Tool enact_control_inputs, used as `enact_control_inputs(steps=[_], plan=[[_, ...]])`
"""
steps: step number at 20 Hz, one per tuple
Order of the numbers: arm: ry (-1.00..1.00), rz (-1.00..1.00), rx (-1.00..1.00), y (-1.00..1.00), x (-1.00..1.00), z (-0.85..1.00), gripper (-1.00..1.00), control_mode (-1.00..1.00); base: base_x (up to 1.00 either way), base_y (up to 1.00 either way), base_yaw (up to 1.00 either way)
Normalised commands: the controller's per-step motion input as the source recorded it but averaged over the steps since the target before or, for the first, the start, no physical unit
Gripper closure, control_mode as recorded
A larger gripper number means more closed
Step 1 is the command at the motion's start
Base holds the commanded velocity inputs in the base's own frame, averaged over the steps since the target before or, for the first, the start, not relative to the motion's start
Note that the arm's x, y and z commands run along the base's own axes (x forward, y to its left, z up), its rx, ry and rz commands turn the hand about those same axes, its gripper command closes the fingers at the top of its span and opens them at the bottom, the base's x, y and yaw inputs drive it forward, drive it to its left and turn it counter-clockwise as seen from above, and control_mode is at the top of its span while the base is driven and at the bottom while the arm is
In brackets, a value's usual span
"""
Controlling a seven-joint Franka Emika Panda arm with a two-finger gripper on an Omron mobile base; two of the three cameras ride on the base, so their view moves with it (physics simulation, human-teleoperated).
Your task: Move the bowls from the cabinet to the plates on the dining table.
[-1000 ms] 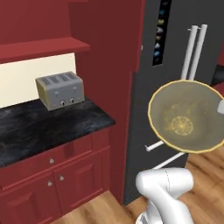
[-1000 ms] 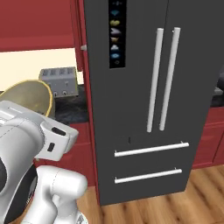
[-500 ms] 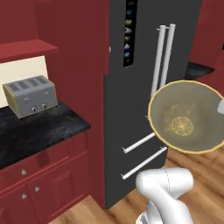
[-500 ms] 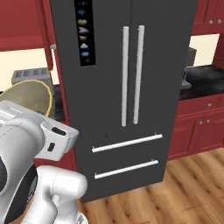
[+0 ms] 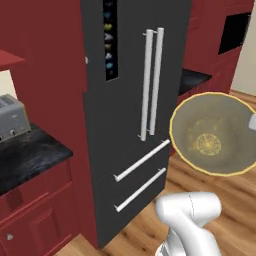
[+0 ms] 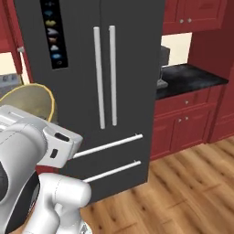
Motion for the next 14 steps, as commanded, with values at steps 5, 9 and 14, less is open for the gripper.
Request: enact_control_inputs(steps=[5, 9, 14], plan=[[0.0, 0.0, 0.0, 0.0, 0.0, 0.0, 1.0, 1.0, 0.0, -0.47, -0.3], [0.0, 0.0, 0.0, 0.0, 0.0, 0.0, 1.0, 1.0, 0.0, -0.46, -0.32], [0.0, 0.0, 0.0, 0.0, 0.0, 0.0, 1.0, 1.0, 0.0, -0.44, -0.33]])
